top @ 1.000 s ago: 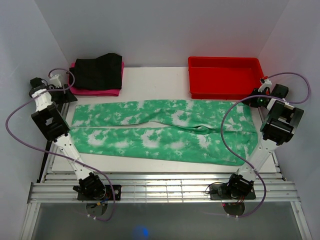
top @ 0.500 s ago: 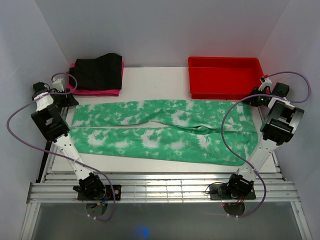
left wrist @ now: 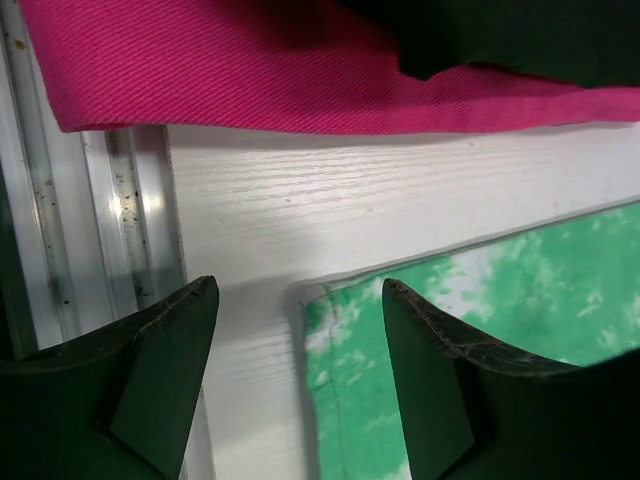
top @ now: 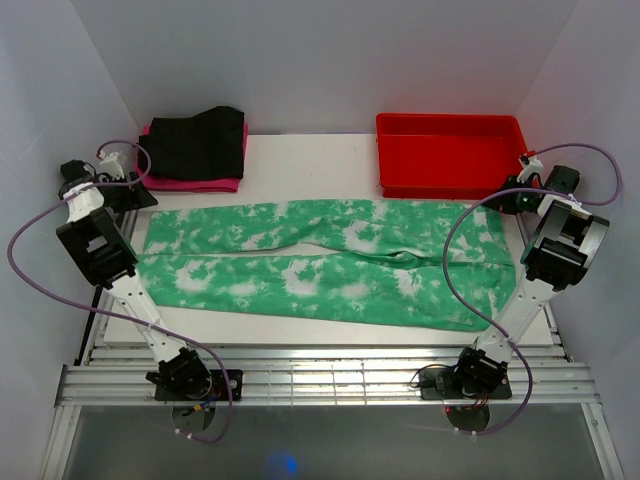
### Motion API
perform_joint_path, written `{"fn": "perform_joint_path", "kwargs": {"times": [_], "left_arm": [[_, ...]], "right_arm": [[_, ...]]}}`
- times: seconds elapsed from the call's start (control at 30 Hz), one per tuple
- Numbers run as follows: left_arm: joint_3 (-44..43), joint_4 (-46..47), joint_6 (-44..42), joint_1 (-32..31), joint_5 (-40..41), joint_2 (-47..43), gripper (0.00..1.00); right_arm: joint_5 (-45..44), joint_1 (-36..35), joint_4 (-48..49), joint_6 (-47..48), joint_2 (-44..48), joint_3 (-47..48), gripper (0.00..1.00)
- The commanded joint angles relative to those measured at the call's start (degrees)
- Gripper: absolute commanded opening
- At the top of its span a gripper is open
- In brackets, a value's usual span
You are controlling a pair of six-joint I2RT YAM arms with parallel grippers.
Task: Fold and stack the trousers
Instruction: Flatten the trousers out
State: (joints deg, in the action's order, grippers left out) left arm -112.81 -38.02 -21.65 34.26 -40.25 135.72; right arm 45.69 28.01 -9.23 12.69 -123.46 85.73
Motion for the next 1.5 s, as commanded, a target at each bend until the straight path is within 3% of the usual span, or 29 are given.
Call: {"fn": "perform_joint_path", "kwargs": {"times": [0.0,0.2,0.6,0.83,1.03,1.33,1.47], "left_arm": [[-1.1,-1.6,1.0,0.7,-4.7,-6.3,0.77],[0.4,-2.8,1.6,0.6,-5.8,-4.9,0.77],[0.7,-3.3,0.3,-1.1,2.7,-1.2,0.74],[0.9,-3.4,0.6,-1.9,4.4,0.0,0.67],[1.5,-4.5,0.7,-2.1,2.6,0.0,0.54],[4.5,-4.6,1.4,-2.0,1.4,-2.4,0.61],[5.3,-4.6,2.1,-2.1,0.9,-3.4,0.59]], "right_arm": [[1.9,0.6,-1.0,0.3,2.2,2.2,0.08],[2.0,0.8,-1.4,0.5,2.3,2.5,0.08],[2.3,0.9,-3.9,1.8,2.1,4.6,0.08],[2.8,0.9,-5.7,3.1,2.7,5.0,0.08],[2.8,0.9,-6.2,3.6,3.5,5.1,0.08],[3.4,0.9,-6.8,3.9,4.1,5.2,0.08],[3.4,0.9,-7.1,4.1,4.4,5.1,0.08]]}}
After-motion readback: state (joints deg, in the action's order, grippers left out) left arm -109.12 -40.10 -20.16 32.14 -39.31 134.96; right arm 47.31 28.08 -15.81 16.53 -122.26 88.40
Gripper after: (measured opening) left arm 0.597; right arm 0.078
